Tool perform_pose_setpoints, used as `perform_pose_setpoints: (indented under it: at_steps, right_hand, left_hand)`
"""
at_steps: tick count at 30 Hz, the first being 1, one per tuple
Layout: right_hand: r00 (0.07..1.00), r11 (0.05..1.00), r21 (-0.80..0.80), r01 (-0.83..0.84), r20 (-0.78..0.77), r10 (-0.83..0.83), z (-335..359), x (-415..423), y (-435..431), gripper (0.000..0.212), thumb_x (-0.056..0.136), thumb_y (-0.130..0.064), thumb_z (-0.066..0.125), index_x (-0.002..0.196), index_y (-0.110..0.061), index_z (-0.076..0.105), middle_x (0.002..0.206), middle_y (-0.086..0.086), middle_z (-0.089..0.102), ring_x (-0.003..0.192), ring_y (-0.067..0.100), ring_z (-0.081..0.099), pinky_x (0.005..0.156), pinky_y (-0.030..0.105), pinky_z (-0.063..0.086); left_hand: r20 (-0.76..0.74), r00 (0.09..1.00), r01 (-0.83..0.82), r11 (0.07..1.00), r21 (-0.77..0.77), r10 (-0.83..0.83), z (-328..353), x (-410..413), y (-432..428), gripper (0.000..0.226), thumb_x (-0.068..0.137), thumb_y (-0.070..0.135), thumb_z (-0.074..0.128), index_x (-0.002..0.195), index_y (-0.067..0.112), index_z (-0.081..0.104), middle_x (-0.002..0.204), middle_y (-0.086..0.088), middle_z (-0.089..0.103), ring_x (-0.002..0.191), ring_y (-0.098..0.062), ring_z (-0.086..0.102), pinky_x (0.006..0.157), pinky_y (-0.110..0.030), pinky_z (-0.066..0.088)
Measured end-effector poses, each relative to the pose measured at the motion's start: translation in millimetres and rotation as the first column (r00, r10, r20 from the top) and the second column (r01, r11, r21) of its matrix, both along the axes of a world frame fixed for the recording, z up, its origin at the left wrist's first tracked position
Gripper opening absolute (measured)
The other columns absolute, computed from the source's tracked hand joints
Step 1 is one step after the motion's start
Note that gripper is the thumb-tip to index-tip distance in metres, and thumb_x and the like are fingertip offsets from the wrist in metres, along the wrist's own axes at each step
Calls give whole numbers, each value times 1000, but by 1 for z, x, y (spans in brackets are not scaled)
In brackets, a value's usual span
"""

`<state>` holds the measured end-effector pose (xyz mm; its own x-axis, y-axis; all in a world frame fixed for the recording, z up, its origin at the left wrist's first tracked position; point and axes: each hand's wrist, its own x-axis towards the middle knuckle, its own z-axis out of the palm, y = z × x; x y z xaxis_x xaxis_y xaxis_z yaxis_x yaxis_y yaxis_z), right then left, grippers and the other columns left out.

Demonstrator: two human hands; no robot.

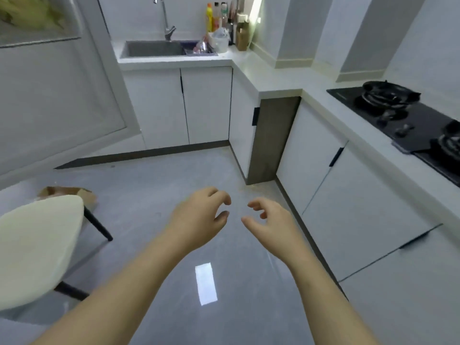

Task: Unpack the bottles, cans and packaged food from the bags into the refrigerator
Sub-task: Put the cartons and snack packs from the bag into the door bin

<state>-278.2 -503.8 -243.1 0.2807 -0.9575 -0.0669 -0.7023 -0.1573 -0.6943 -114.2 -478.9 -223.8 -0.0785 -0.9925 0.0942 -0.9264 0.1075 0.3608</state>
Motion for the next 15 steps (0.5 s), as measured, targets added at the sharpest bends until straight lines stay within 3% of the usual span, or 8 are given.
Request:
perform_pose_setpoints:
  at_steps: [4,10,15]
  right_hand:
    - [987,986,32,161,-6,-161,-7,-64,-14,35,88,-38,56,121,-30,52,124,-13,53,103,1,46,85,22,42]
    - [912,911,36,411,-28,-410,-8,-157,-11,34,89,-34,56,122,-28,52,123,-9,52,105,8,51,81,21,41]
    - [819,818,33,574,-29,-573,-16,-213,-1,33,88,-37,55,120,-31,52,125,-12,49,107,8,50,83,25,43]
  left_hand:
    - [-8,987,158,987,-1,-158,-2,-64,-42,28,95,31,48,122,24,52,125,7,51,110,-10,50,79,-15,37]
    - [0,920,392,920,4,-392,-13,-162,-86,27,94,32,49,120,27,53,122,9,52,107,-9,50,86,-21,47]
    - [5,833,554,833,-1,-554,-20,-229,-104,27,95,31,47,121,26,53,121,8,52,103,-9,53,84,-26,49]
